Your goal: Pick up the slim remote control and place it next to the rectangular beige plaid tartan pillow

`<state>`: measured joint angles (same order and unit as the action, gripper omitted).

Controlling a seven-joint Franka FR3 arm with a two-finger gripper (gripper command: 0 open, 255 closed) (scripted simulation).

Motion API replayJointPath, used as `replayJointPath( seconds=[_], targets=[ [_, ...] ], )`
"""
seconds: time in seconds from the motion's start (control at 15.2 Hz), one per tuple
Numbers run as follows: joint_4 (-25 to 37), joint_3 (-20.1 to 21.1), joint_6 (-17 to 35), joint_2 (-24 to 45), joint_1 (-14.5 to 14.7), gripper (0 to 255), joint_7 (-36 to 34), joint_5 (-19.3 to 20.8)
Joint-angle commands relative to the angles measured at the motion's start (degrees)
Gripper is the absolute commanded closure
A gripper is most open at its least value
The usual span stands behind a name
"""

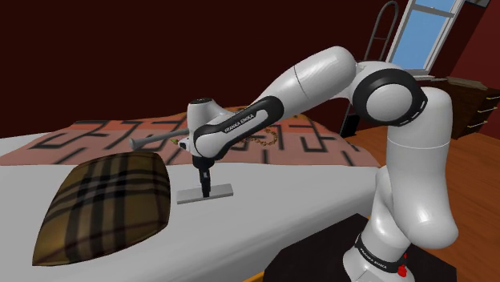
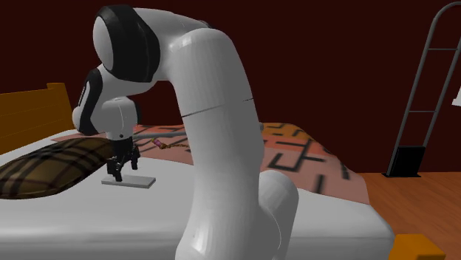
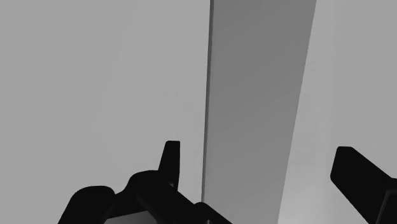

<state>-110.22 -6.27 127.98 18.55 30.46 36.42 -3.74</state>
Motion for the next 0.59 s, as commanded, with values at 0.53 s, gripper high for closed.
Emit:
replayJointPath(
  seconds=[0.53],
  targets=[
    [1.7, -0.2, -4.3, -2.5, 0.0, 0, -0.3, 0.5]
  ],
)
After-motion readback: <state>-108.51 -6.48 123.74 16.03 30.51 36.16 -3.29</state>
